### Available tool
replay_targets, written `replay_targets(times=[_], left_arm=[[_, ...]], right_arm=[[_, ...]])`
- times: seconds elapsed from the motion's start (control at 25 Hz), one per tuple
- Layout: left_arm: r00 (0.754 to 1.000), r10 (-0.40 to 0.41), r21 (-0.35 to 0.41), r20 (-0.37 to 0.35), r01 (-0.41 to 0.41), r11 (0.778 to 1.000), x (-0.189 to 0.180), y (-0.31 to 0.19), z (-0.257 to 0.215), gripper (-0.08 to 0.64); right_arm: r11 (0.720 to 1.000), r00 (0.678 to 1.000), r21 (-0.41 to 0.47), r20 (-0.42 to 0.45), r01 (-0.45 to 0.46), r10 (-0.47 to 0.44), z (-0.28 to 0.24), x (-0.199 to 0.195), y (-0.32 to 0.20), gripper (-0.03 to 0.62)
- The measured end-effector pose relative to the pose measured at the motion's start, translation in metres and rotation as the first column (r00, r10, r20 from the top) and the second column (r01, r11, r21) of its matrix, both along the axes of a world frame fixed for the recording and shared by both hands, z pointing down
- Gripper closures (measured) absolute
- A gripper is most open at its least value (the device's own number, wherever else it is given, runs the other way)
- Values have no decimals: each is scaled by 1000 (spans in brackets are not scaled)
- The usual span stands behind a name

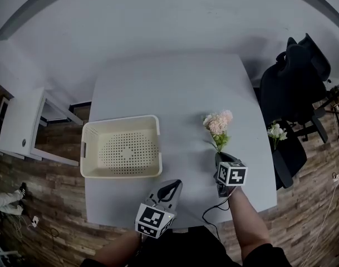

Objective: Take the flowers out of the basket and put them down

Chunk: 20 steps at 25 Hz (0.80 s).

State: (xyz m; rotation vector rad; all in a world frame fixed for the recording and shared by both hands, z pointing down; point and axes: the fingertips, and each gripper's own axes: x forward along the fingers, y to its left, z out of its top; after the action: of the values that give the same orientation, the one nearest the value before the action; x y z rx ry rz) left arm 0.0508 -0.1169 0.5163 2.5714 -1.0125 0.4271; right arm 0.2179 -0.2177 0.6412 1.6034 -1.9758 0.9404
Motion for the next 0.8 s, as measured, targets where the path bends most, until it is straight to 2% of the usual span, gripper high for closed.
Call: replay_targets(times=[0.36,0.8], left_arm=[[999,-28,-54,18,29,998,18,3,22,554],[997,-64,-73,39,67,995,18,2,27,554]], right_arm=[[997,1000,-69,-18,-21,20,44,11,-12,552],[989,997,-126,-17,-77,75,70,13,-26,551]])
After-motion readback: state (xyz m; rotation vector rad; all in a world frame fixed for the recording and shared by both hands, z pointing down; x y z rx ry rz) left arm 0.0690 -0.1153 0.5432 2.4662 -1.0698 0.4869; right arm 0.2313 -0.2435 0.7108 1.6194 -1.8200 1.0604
